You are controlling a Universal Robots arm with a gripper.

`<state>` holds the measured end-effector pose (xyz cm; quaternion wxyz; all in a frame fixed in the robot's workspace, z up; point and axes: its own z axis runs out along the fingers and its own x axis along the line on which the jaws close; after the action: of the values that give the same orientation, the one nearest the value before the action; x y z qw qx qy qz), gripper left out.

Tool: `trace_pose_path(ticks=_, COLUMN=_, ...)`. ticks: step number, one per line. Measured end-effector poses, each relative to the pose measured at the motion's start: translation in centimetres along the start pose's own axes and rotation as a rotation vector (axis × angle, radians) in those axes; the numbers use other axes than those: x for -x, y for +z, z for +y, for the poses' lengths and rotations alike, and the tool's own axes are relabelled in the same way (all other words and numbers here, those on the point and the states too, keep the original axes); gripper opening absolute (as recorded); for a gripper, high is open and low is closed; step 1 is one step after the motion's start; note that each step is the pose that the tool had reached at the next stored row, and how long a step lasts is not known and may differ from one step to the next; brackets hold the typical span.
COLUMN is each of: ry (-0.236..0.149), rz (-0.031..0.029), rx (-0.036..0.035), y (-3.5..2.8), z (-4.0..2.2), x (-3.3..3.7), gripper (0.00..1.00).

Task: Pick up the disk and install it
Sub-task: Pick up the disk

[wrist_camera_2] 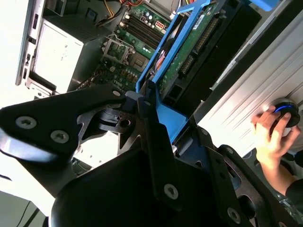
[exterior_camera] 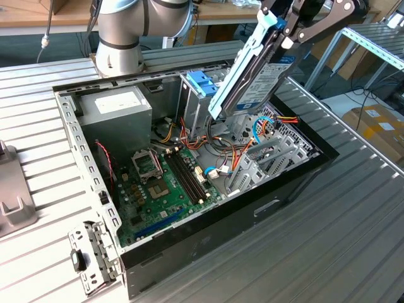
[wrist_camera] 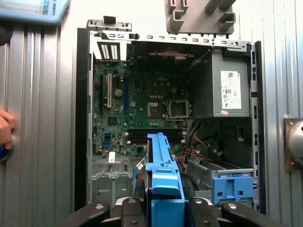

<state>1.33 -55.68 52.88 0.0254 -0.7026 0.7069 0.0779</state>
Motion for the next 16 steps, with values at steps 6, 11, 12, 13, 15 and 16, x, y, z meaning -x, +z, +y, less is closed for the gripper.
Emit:
trace_pose_path(ticks=6, ry=0.000, rz=0.0001, rx=0.0000, y=-0.04, z=-0.07, x=-0.38, gripper=0.37)
trace_pose_path(ticks=11, ry=0.000, rz=0.0001, rx=0.0000, y=-0.07, z=-0.13, x=-0.71, gripper=0.37)
trace_pose_path(ticks=12, ry=0.000, rz=0.0001, rx=0.0000, y=-0.08, z=-0.14, x=-0.77, gripper=0.37)
trace_pose_path(ticks=13, ry=0.000, rz=0.0001, rx=0.0001, y=-0.09, z=-0.16, x=-0.85, gripper=0.37)
trace_pose_path(ticks=15, ry=0.000, rz=0.0000, rx=0.0000, y=-0.09, z=-0.18, x=-0.96, gripper=0.37)
trace_pose_path(ticks=16, ry=0.000, rz=0.0001, rx=0.0001, y=-0.10, z=-0.19, x=-1.02, gripper=0.37)
